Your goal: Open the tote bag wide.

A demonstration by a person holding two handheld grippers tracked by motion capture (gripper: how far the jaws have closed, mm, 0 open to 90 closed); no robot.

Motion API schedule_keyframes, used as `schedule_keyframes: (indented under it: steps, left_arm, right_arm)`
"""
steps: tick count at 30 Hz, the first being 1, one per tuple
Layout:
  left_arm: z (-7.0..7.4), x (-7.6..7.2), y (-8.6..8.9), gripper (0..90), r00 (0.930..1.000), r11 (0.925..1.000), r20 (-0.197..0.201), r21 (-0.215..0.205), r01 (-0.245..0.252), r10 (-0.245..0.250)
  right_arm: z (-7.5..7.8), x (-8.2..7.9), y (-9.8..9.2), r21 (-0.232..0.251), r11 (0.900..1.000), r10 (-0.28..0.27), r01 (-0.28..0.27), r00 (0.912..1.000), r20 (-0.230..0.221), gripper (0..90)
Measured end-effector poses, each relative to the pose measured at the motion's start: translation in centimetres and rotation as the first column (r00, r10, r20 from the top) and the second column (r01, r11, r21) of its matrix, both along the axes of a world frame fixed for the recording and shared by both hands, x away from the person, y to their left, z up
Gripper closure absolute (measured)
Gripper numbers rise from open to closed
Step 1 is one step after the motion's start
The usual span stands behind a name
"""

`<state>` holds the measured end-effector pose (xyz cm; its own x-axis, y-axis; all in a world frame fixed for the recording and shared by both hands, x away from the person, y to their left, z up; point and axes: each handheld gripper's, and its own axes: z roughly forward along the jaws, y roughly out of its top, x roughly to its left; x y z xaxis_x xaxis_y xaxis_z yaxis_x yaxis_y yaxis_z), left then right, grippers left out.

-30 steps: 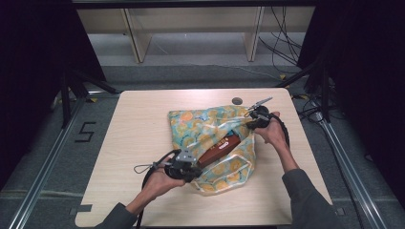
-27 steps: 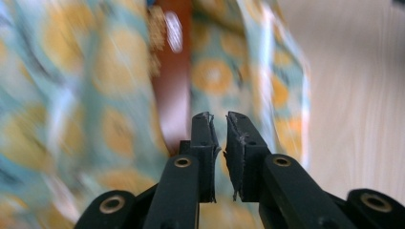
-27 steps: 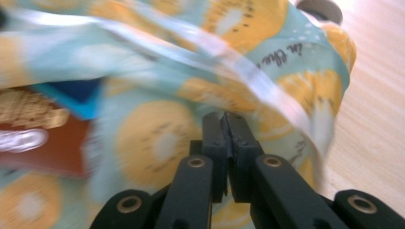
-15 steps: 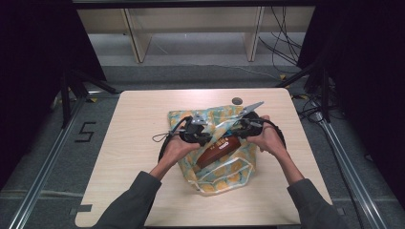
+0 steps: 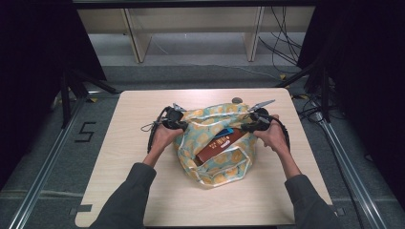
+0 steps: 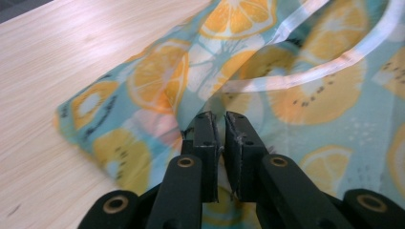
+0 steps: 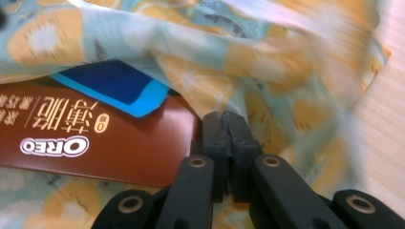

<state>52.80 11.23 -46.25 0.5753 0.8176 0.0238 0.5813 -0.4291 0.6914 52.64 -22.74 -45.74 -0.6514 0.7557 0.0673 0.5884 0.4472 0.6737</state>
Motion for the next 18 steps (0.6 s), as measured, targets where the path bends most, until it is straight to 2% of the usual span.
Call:
schedule_keyframes:
  steps: [1,3,4,5,6,7,8,10,12,13,15,16,17,18]
  left_arm:
    - [0.1,0.1,0.4,81.9,1.0000,1.0000,-0.001,-0.002,-0.008,0.008]
    - [0.4,0.2,1.0,80.8,0.9995,0.9995,0.001,-0.007,-0.032,0.032]
    - [0.5,0.2,1.2,80.2,0.9994,0.9992,-0.006,-0.024,-0.033,0.033]
    - [0.6,0.1,1.2,79.6,0.9994,0.9987,-0.007,-0.036,-0.035,0.034]
    - [0.8,-0.1,1.2,79.3,0.9997,0.9990,-0.001,-0.038,-0.024,0.024]
    - [1.1,-0.4,1.0,78.5,0.9999,0.9991,0.003,-0.041,-0.011,0.011]
    - [1.4,-0.7,0.8,77.6,0.9999,0.9989,0.011,-0.046,0.003,-0.003]
    - [2.0,-1.4,0.5,74.5,0.9992,0.9979,0.018,-0.054,0.036,-0.035]
    - [2.6,-2.1,0.1,74.2,0.9974,0.9958,0.030,-0.062,0.067,-0.066]
    - [2.9,-2.4,0.0,73.9,0.9961,0.9944,0.037,-0.067,0.082,-0.080]
    - [3.3,-3.1,-0.5,73.7,0.9944,0.9903,0.054,-0.100,0.097,-0.091]
    - [3.6,-3.4,-0.6,73.6,0.9930,0.9865,0.057,-0.122,0.109,-0.103]
    - [3.8,-3.8,-0.6,73.5,0.9918,0.9834,0.062,-0.137,0.119,-0.112]
    - [4.1,-4.2,-0.7,73.5,0.9906,0.9811,0.072,-0.147,0.126,-0.116]
  right_arm:
    - [-0.1,0.0,-0.3,0.000,1.000,0.003,-0.003,1.0000,0.002,88.9]
    - [0.1,-0.4,-0.2,0.011,1.000,-0.007,0.008,0.9991,-0.042,88.4]
    - [-0.1,-0.4,-0.1,0.027,1.000,0.001,-0.001,1.0000,-0.008,88.1]
    - [0.4,-0.8,0.0,0.004,1.000,-0.008,0.008,0.9992,-0.040,87.9]
    - [0.4,-0.9,0.1,0.004,1.000,-0.011,0.011,0.9999,0.001,87.6]
    - [1.0,-1.2,0.2,0.002,1.000,0.011,-0.011,0.9999,-0.002,87.2]
    - [1.0,-1.4,0.4,0.018,0.999,0.035,-0.036,0.9983,0.047,86.8]
    - [1.9,-2.0,0.4,0.009,0.999,0.053,-0.054,0.9978,0.039,86.4]
    - [2.4,-2.8,0.9,0.052,0.996,0.067,-0.070,0.9960,0.059,86.4]
    - [2.9,-3.2,0.9,0.025,0.995,0.097,-0.098,0.9941,0.047,86.4]
    - [3.1,-4.0,1.5,0.044,0.993,0.104,-0.108,0.9917,0.075,86.3]
    - [3.4,-4.3,1.4,0.021,0.991,0.131,-0.132,0.9890,0.069,86.2]
    - [3.3,-4.7,1.7,0.051,0.991,0.119,-0.124,0.9884,0.094,86.3]
    - [3.8,-4.9,1.6,0.030,0.989,0.140,-0.143,0.9867,0.083,86.3]
